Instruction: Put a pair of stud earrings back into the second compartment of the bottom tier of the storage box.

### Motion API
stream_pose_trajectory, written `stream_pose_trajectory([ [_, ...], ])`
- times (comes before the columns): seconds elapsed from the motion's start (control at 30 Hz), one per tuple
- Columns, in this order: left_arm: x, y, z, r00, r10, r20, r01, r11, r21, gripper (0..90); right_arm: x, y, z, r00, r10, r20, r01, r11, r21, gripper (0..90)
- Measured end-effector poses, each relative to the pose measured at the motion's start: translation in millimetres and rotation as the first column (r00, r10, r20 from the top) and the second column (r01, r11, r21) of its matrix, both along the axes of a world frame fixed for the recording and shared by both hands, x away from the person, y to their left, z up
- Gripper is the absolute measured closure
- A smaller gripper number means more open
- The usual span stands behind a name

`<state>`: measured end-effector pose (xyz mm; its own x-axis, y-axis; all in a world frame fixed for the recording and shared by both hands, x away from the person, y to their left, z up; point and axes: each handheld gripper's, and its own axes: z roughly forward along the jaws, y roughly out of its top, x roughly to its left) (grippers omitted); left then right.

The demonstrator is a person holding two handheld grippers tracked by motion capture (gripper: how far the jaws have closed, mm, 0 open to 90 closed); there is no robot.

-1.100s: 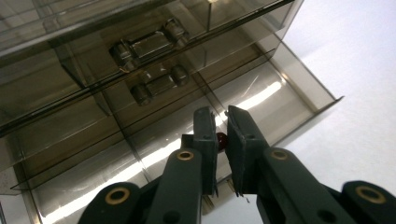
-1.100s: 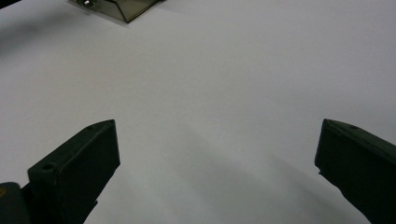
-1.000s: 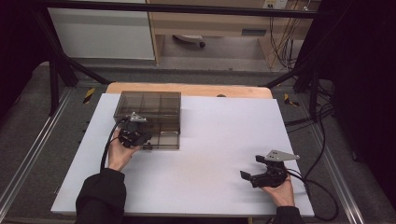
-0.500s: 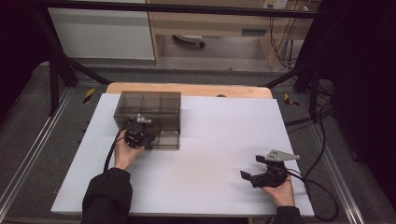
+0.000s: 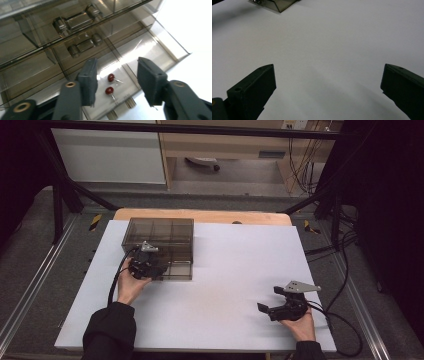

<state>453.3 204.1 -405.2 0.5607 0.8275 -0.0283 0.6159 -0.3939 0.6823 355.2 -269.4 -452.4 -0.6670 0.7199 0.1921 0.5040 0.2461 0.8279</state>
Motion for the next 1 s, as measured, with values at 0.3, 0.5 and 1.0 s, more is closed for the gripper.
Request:
stream_pose_trajectory([
  [0.3,-19.7,7.2,5.2,0.9985,-0.031,0.045,0.032,0.9994,-0.015,30.4,0.0,-0.3,0.3,1.0000,0.001,0.003,-0.001,1.000,0.002,0.7],
  [0.5,-32.2,11.9,4.8,0.9968,-0.057,0.056,0.059,0.9979,-0.026,19.8,-0.2,-0.2,0.3,1.0000,-0.001,0.003,0.001,1.000,0.002,0.6],
  [1.0,-63.4,21.2,-7.8,0.9897,-0.122,0.076,0.125,0.9914,-0.037,6.9,-0.3,0.1,0.1,1.0000,-0.001,0.000,0.001,1.000,0.001,0.6],
])
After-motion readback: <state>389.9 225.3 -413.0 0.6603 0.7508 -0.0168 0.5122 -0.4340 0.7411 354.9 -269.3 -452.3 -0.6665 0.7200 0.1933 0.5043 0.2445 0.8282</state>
